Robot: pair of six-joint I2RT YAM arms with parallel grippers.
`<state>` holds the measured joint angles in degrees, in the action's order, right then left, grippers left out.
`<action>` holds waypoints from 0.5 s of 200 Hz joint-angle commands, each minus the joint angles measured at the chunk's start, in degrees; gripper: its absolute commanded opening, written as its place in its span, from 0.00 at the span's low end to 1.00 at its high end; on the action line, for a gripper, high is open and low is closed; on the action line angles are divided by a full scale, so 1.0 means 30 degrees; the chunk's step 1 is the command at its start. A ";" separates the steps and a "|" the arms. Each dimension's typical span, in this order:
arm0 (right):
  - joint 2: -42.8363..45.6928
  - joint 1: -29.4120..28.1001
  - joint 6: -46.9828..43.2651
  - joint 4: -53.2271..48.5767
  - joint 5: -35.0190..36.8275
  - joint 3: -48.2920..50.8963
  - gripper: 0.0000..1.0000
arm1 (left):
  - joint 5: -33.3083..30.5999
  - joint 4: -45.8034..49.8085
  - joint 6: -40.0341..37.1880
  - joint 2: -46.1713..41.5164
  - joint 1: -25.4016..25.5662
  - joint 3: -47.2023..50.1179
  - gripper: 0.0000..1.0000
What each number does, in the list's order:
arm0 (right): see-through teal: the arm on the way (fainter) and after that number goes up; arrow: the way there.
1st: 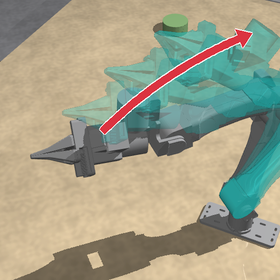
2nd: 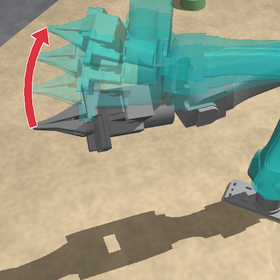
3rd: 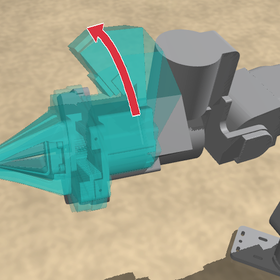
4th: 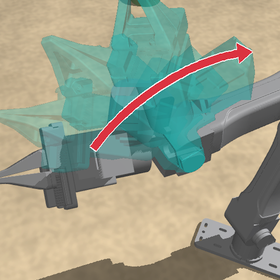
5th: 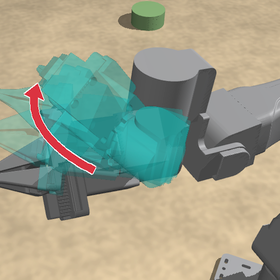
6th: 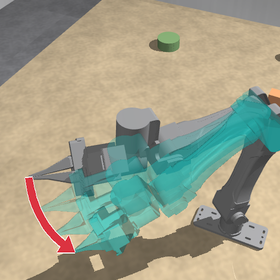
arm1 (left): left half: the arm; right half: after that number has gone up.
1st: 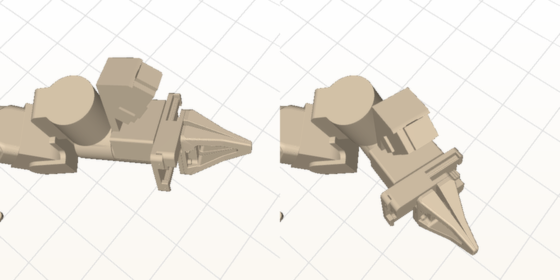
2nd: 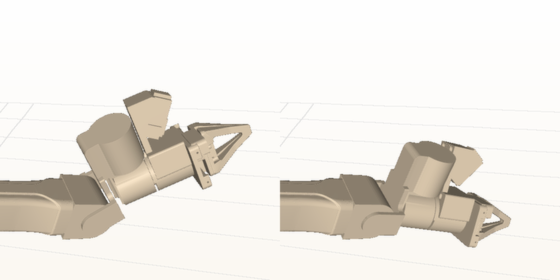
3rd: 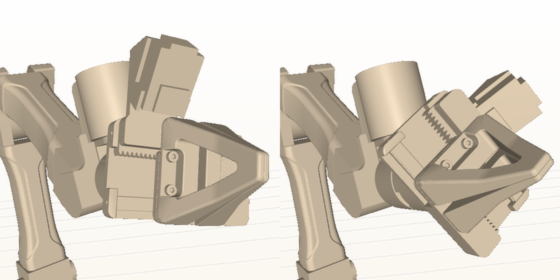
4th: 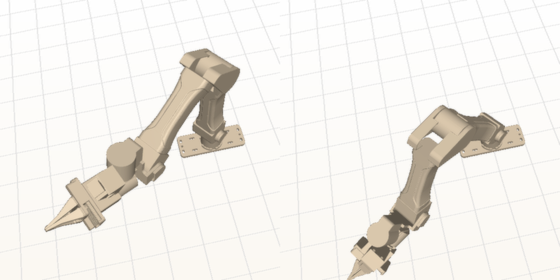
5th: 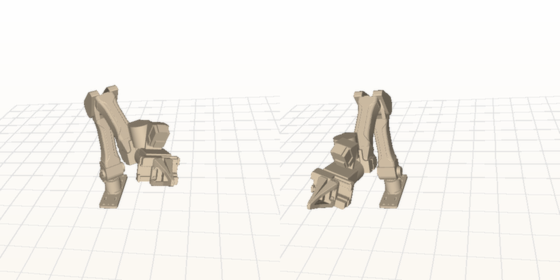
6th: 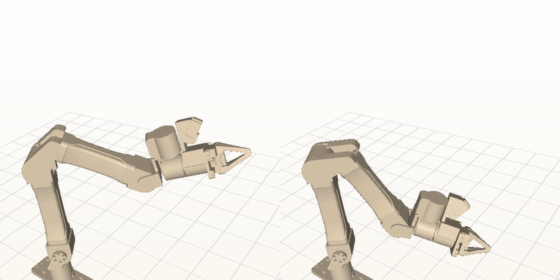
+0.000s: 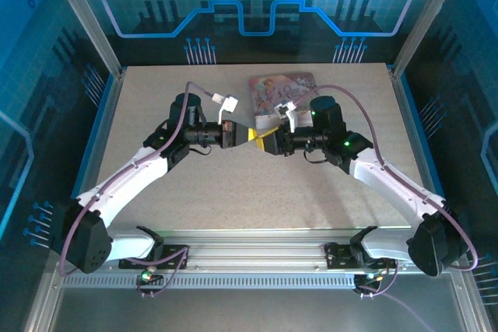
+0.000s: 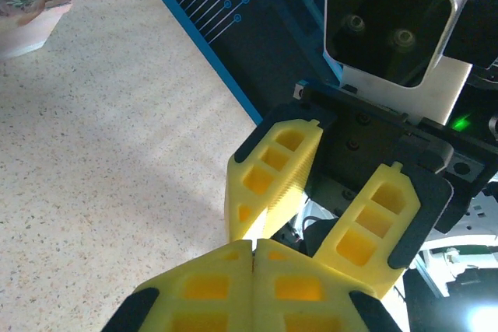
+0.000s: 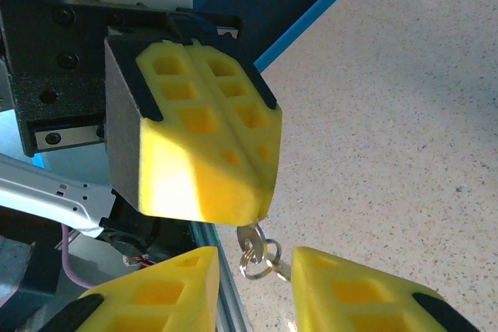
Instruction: Unlock the padlock with the key
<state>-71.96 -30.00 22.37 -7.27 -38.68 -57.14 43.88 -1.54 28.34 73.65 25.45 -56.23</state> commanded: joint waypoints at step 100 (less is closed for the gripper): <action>-0.0995 -0.0357 0.0075 0.0981 -0.2641 -0.0603 0.00 | 0.1254 -0.0878 0.0076 -0.0430 0.0125 0.0166 0.00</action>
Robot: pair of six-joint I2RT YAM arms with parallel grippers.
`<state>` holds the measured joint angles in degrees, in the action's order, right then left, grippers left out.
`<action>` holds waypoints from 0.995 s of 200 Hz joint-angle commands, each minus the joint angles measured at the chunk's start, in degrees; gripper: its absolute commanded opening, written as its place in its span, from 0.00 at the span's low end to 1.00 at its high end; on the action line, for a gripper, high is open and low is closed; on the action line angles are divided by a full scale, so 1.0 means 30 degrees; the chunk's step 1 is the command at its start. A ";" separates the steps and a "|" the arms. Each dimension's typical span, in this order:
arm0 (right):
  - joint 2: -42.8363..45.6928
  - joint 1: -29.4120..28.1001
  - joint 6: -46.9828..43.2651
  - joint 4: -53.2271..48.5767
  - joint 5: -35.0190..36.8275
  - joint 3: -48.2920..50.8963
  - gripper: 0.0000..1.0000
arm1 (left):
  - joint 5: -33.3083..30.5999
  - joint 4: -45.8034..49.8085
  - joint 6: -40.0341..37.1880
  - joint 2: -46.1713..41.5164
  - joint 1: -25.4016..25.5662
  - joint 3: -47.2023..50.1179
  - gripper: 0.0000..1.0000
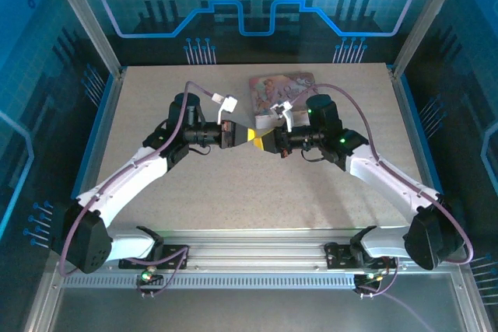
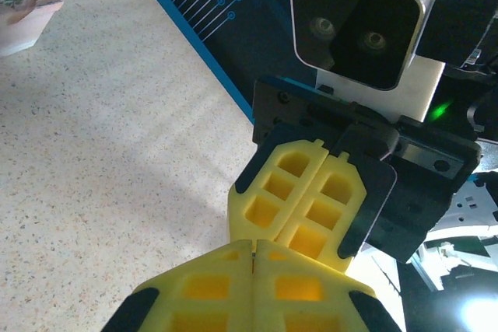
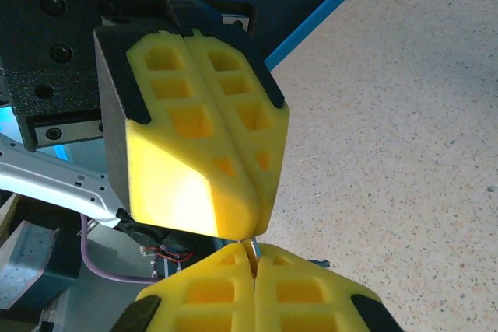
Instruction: Unlock the padlock with the key
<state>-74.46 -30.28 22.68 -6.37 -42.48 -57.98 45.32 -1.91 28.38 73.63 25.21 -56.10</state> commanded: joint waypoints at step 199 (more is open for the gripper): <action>-0.0692 0.0426 -0.0941 -0.0702 -0.2775 -0.0536 0.00 | 0.2559 0.0483 -0.0611 -0.0299 -0.0451 0.0007 0.28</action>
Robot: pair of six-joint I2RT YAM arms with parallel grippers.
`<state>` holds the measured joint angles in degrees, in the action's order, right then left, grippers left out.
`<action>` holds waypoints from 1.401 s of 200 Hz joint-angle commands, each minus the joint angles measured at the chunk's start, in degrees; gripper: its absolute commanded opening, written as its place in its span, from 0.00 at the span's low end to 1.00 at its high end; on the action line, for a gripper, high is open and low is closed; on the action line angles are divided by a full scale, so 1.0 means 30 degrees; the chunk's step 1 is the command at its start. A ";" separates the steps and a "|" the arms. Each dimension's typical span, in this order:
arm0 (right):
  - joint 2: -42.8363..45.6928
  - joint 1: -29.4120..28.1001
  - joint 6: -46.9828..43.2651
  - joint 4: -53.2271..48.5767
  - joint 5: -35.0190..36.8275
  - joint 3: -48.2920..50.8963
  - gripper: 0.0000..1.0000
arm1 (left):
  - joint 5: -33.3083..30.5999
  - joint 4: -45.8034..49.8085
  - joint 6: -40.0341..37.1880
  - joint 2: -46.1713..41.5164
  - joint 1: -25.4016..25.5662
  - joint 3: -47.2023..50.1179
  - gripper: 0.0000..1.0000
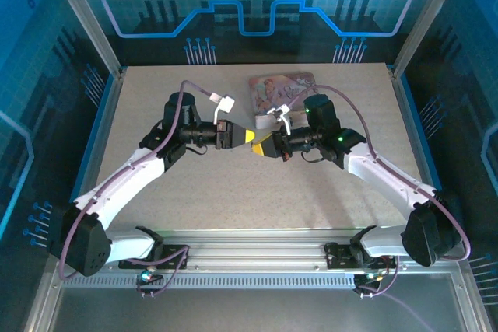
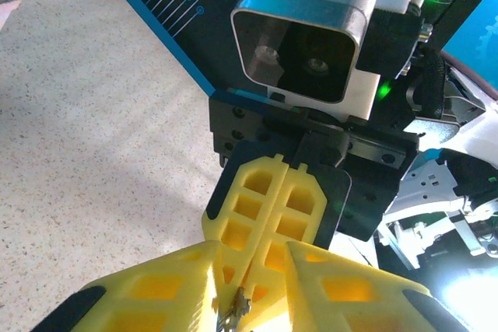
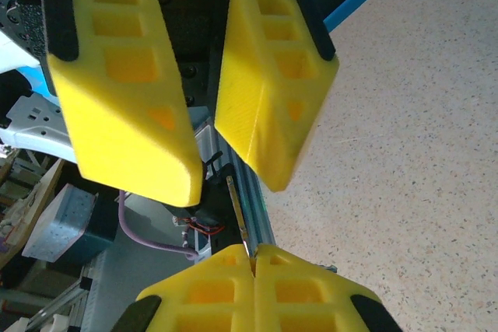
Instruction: Unlock the padlock with the key
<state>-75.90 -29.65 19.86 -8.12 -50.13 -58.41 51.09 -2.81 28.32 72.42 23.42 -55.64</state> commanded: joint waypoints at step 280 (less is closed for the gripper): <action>0.0024 0.6679 0.2805 -0.1938 0.3649 0.3938 0.00 | -0.7061 0.0900 -0.1992 0.3065 0.0949 -0.1655 0.52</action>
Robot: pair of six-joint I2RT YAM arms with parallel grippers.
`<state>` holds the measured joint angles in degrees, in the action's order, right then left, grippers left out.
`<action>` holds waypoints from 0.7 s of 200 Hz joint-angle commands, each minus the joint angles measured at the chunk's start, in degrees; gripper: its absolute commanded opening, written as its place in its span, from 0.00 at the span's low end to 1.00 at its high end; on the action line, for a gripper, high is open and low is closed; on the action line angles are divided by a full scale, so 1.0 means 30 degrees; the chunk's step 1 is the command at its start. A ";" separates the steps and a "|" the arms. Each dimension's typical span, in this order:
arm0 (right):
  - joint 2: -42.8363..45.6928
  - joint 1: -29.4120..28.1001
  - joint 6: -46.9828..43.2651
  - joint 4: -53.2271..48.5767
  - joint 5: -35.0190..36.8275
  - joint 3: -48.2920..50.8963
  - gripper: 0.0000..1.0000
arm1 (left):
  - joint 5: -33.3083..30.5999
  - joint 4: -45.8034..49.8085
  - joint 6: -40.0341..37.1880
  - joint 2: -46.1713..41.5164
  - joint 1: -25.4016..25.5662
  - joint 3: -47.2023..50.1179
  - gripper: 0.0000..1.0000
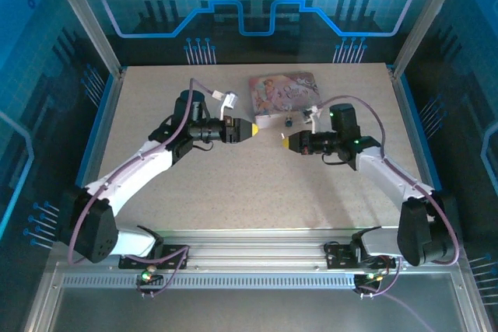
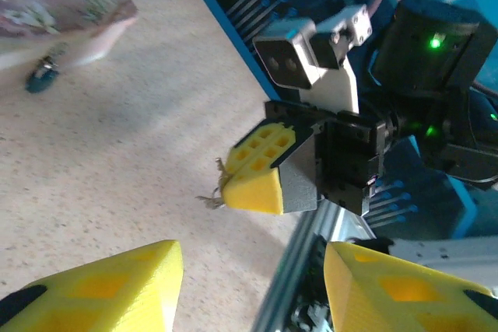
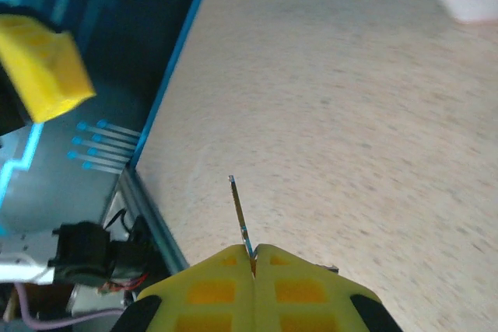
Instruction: Unlock the padlock with the key
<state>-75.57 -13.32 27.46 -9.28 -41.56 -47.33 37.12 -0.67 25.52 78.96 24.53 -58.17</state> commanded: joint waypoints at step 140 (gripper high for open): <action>-0.6888 0.5407 -0.0052 -0.4679 0.8554 -0.7540 0.00 | -1.0482 -0.5940 0.0283 1.2274 0.4445 -0.5257 0.56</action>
<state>-92.95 1.91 28.23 -21.23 -18.50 -67.35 9.76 -11.38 24.73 112.49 37.60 -71.05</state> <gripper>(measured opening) 0.042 0.559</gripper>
